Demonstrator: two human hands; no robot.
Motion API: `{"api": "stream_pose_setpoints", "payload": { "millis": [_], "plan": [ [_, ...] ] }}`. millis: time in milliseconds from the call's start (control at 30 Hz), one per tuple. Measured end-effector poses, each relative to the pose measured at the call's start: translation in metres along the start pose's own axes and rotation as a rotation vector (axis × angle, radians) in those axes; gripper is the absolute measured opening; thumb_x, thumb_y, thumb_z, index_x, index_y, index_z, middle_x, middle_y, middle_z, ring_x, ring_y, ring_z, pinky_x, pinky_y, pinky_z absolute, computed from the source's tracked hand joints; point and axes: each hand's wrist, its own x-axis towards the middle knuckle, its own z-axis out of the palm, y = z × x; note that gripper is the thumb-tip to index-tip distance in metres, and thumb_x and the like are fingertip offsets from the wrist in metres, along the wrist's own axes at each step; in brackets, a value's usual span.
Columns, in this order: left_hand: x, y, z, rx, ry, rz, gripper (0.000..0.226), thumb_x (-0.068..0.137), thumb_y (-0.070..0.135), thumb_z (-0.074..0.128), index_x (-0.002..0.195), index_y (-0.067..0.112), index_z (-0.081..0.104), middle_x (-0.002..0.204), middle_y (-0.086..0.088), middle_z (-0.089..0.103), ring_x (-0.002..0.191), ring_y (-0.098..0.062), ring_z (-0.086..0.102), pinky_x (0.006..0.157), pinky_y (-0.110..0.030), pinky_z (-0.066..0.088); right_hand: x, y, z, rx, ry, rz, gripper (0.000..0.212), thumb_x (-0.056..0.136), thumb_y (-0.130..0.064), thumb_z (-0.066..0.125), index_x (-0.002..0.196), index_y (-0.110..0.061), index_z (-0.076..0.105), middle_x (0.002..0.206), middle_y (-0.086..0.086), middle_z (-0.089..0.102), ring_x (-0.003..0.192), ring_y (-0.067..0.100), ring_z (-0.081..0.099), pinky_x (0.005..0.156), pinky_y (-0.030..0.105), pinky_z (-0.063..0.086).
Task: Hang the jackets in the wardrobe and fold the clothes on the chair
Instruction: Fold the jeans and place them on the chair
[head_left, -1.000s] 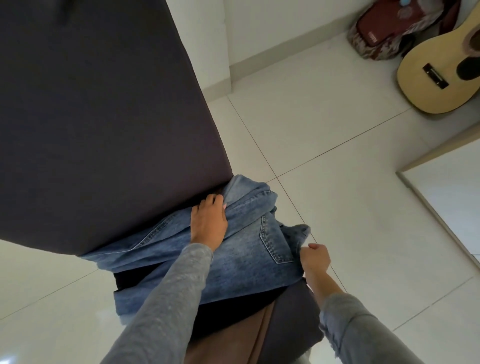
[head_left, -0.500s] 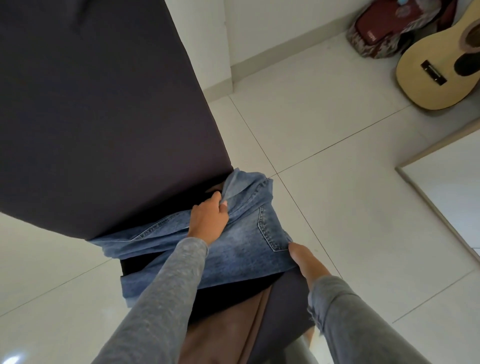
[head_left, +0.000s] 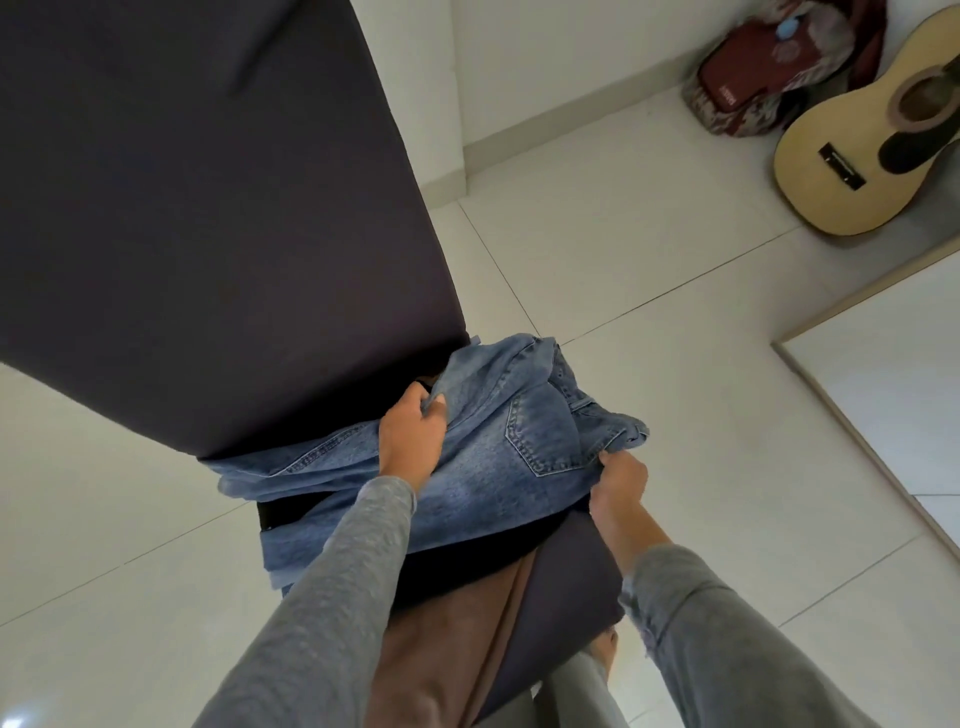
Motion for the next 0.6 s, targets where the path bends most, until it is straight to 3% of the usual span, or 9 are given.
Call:
{"api": "stream_pose_setpoints", "payload": {
  "millis": [67, 133, 167, 233, 267, 333, 367, 467, 600],
  "plan": [
    [-0.003, 0.014, -0.012, -0.104, 0.066, -0.081, 0.030, 0.092, 0.024, 0.056, 0.071, 0.016, 0.036, 0.058, 0.003, 0.038, 0.050, -0.013, 0.035, 0.049, -0.023, 0.037, -0.017, -0.016, 0.002, 0.253, -0.070, 0.113, 0.016, 0.087, 0.000, 0.037, 0.084, -0.007, 0.052, 0.069, -0.001, 0.042, 0.058, 0.018, 0.040, 0.054, 0.028, 0.032],
    [-0.006, 0.029, -0.031, -0.197, 0.099, -0.187, 0.033, 0.089, 0.033, 0.062, 0.077, 0.014, 0.038, 0.060, 0.004, 0.040, 0.050, -0.011, 0.037, 0.046, -0.016, 0.036, -0.042, -0.031, 0.007, 0.394, -0.238, 0.105, 0.031, 0.088, -0.013, 0.038, 0.110, -0.007, 0.060, 0.096, -0.004, 0.061, 0.087, 0.026, 0.062, 0.080, 0.036, 0.051],
    [-0.007, 0.031, -0.040, -0.223, 0.090, -0.244, 0.038, 0.085, 0.042, 0.065, 0.078, 0.013, 0.041, 0.061, 0.003, 0.041, 0.051, -0.010, 0.039, 0.048, -0.018, 0.036, -0.054, -0.039, 0.011, 0.376, -0.326, 0.058, 0.033, 0.089, -0.023, 0.042, 0.110, -0.009, 0.063, 0.106, 0.001, 0.064, 0.099, 0.027, 0.062, 0.090, 0.041, 0.050],
    [-0.012, 0.037, -0.065, -0.224, 0.031, -0.376, 0.053, 0.076, 0.059, 0.066, 0.083, 0.008, 0.052, 0.070, -0.001, 0.050, 0.060, -0.014, 0.049, 0.056, -0.022, 0.040, -0.086, -0.055, 0.017, 0.256, -0.489, -0.021, 0.045, 0.082, -0.049, 0.058, 0.108, -0.013, 0.065, 0.109, 0.007, 0.068, 0.102, 0.027, 0.064, 0.093, 0.043, 0.050],
    [-0.017, 0.040, -0.078, -0.224, -0.020, -0.438, 0.060, 0.073, 0.064, 0.065, 0.092, 0.007, 0.057, 0.082, -0.003, 0.055, 0.073, -0.017, 0.057, 0.066, -0.023, 0.044, -0.100, -0.062, 0.018, 0.165, -0.531, -0.044, 0.055, 0.075, -0.055, 0.068, 0.110, -0.013, 0.065, 0.108, 0.009, 0.069, 0.101, 0.029, 0.065, 0.093, 0.044, 0.051],
    [-0.031, 0.047, -0.111, -0.267, -0.157, -0.534, 0.080, 0.066, 0.070, 0.067, 0.112, 0.005, 0.062, 0.110, -0.001, 0.062, 0.103, -0.023, 0.060, 0.090, -0.028, 0.045, -0.136, -0.075, 0.018, -0.051, -0.537, -0.112, 0.055, 0.071, -0.042, 0.079, 0.108, -0.006, 0.063, 0.106, 0.014, 0.069, 0.097, 0.032, 0.065, 0.092, 0.046, 0.051],
    [-0.034, 0.049, -0.121, -0.261, -0.227, -0.553, 0.080, 0.064, 0.069, 0.069, 0.112, 0.006, 0.064, 0.113, -0.002, 0.065, 0.106, -0.024, 0.060, 0.096, -0.031, 0.044, -0.145, -0.079, 0.020, -0.112, -0.522, -0.149, 0.050, 0.073, -0.031, 0.079, 0.108, -0.001, 0.060, 0.107, 0.017, 0.067, 0.098, 0.034, 0.065, 0.092, 0.046, 0.051],
    [-0.054, 0.061, -0.162, -0.189, -0.259, -0.520, 0.043, 0.080, 0.044, 0.069, 0.101, 0.007, 0.069, 0.102, -0.010, 0.070, 0.100, -0.025, 0.062, 0.095, -0.035, 0.046, -0.182, -0.092, 0.029, -0.245, -0.557, -0.251, 0.037, 0.082, -0.018, 0.072, 0.109, 0.004, 0.059, 0.104, 0.018, 0.065, 0.097, 0.034, 0.063, 0.093, 0.047, 0.050],
    [-0.084, 0.071, -0.212, -0.348, -0.077, -0.362, 0.026, 0.090, 0.025, 0.057, 0.100, 0.003, 0.067, 0.104, -0.016, 0.068, 0.100, -0.031, 0.062, 0.098, -0.046, 0.046, -0.247, -0.107, 0.037, -0.270, -0.694, -0.328, 0.025, 0.089, -0.023, 0.064, 0.108, -0.007, 0.059, 0.106, 0.016, 0.066, 0.097, 0.034, 0.063, 0.093, 0.050, 0.049]
  ]
}}
